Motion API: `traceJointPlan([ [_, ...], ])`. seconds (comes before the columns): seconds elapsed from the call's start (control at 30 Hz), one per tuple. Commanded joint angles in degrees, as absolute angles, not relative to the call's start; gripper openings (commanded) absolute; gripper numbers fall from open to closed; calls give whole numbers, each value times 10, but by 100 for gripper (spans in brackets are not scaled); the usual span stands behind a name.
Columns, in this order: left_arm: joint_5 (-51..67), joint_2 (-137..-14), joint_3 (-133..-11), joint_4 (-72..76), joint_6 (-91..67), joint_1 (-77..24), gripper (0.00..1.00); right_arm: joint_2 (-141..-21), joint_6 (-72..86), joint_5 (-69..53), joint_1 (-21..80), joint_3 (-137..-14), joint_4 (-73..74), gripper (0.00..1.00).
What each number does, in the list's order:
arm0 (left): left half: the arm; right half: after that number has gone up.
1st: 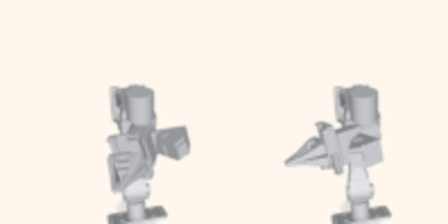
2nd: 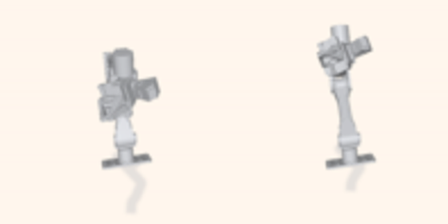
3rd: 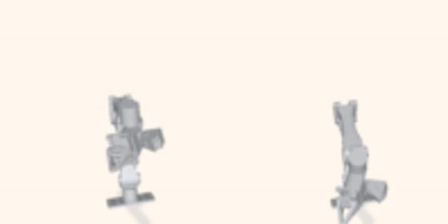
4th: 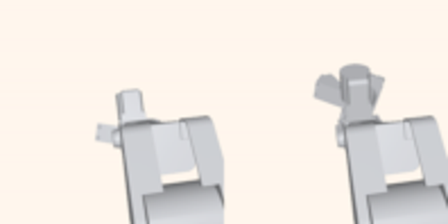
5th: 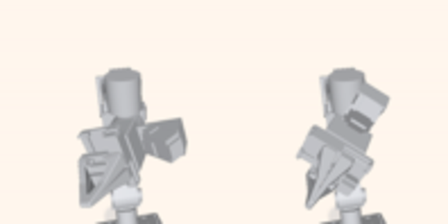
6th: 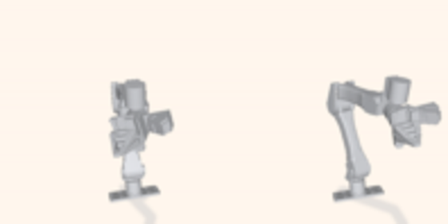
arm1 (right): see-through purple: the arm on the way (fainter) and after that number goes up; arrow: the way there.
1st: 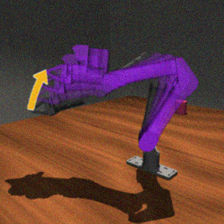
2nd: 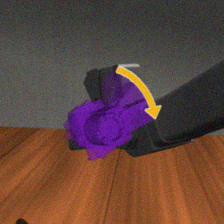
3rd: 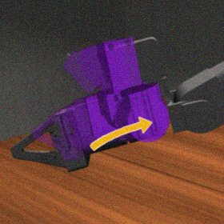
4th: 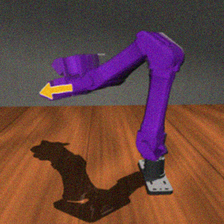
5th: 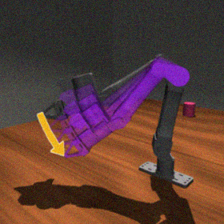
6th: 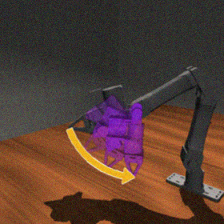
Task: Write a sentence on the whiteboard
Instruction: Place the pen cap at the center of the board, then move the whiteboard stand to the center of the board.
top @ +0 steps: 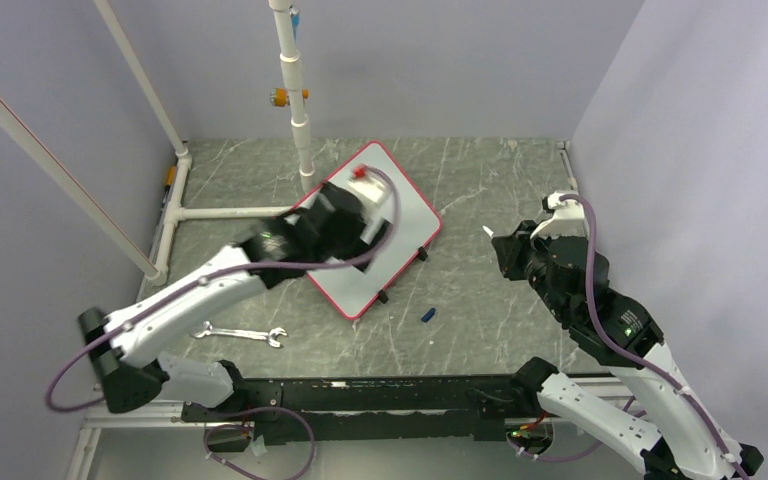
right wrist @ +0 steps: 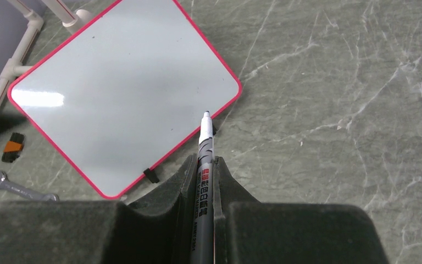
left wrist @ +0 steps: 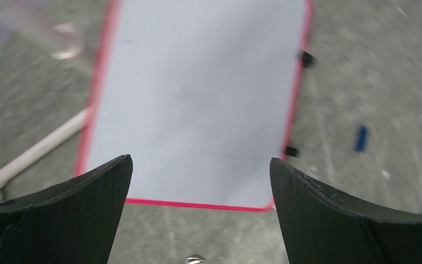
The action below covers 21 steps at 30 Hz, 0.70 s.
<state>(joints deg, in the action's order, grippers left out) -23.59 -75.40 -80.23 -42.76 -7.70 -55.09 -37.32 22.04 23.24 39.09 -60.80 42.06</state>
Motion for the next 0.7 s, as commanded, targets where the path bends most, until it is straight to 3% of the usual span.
traceJointPlan([
  [0.0, -182, -671, -793, -403, -25, -399, 99, -374, 209, 215, 392, -595, 373, 0],
  [0.17, 3, -653, -788, -359, -36, -241, 99, -384, 201, 206, 392, -598, 368, 0],
  [0.33, 91, -686, -791, -320, -37, -157, 99, -376, 210, 195, 391, -588, 362, 0],
  [0.67, 228, -823, -799, -258, -49, -95, 77, -369, 235, 168, 392, -574, 363, 0],
])
